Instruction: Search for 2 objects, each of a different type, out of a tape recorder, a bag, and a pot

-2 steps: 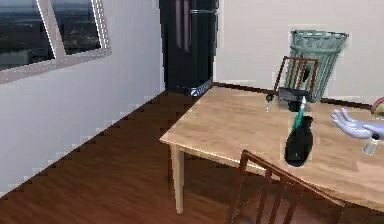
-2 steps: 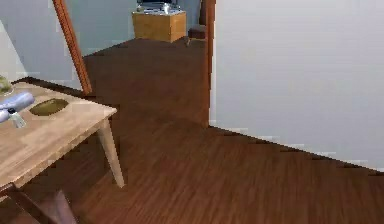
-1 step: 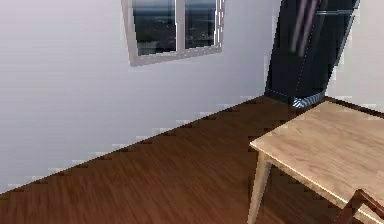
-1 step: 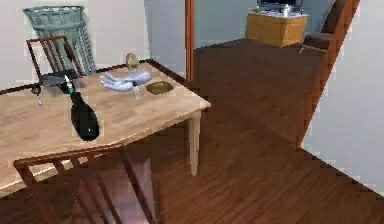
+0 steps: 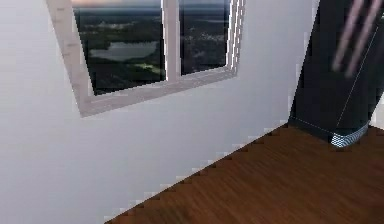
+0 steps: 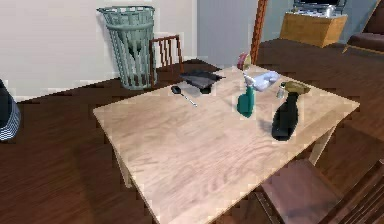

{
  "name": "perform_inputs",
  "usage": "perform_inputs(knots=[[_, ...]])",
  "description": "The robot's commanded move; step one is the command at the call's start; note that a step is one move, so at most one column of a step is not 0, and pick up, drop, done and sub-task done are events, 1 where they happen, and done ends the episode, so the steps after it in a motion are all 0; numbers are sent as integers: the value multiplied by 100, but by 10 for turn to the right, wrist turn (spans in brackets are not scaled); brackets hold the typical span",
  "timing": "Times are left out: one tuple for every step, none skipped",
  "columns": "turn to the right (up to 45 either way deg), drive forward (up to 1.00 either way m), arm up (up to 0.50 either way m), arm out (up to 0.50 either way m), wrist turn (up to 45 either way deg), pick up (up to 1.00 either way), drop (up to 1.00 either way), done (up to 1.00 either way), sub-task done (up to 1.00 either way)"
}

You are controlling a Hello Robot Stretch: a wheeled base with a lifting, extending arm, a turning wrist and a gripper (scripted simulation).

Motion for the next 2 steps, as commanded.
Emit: perform_inputs(knots=[[-90,0,0,0,0,0,0,0,0],[0,25,0,0,0,0,0,0,0]])
